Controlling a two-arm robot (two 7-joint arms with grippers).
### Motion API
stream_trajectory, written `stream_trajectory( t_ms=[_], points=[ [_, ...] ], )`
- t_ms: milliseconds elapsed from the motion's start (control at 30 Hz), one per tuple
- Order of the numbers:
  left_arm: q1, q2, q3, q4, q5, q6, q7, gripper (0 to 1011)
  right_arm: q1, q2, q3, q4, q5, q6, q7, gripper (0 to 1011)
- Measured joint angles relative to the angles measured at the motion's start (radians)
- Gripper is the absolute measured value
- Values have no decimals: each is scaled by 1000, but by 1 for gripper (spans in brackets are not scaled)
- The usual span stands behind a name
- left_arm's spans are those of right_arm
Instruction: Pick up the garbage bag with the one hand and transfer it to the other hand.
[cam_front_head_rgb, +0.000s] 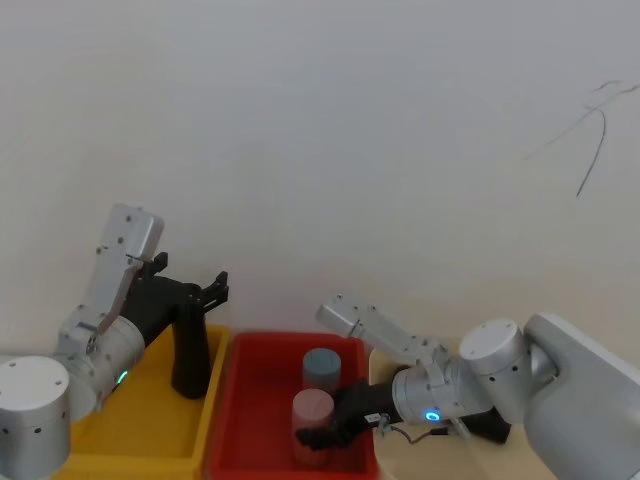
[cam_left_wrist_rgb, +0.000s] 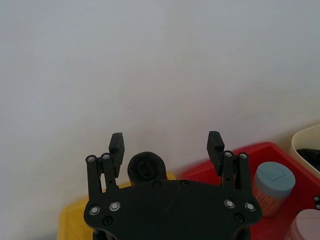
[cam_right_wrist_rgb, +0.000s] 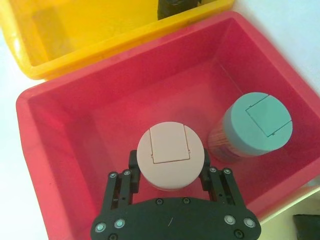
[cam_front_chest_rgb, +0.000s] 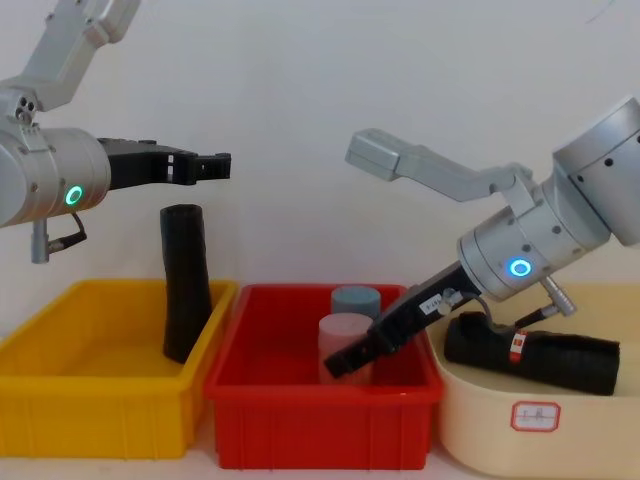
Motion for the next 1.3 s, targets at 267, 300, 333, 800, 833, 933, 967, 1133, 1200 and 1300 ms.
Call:
stream_trajectory(
  t_ms=[267,300,333,800,833,933,967,1133,1200,1300],
  points=[
    [0,0,0,0,0,0,0,1002,-33,31,22,-78,10,25,-8,647],
    [0,0,0,0,0,0,0,1002,-43,41,29,-101,15,33,-13,647],
    [0,0,0,0,0,0,0,1002,-47,45,32,-112,18,37,-15,647],
    [0,0,0,0,0,0,0,1002,-154,155,148,-388,104,123,-76,647],
    [0,0,0,0,0,0,0,1002,-159,161,156,-403,110,126,-79,647],
    [0,0,0,0,0,0,0,1002,-183,188,187,-460,132,146,-95,647],
    [0,0,0,0,0,0,0,1002,-188,194,197,-478,138,151,-99,647],
    [0,0,0,0,0,0,0,1002,-226,239,262,-576,177,182,-131,647],
    [0,0,0,0,0,0,0,1002,-236,252,279,-600,187,190,-140,647],
    [0,0,0,0,0,0,0,1002,-257,278,317,-650,207,204,-158,647]
  ],
)
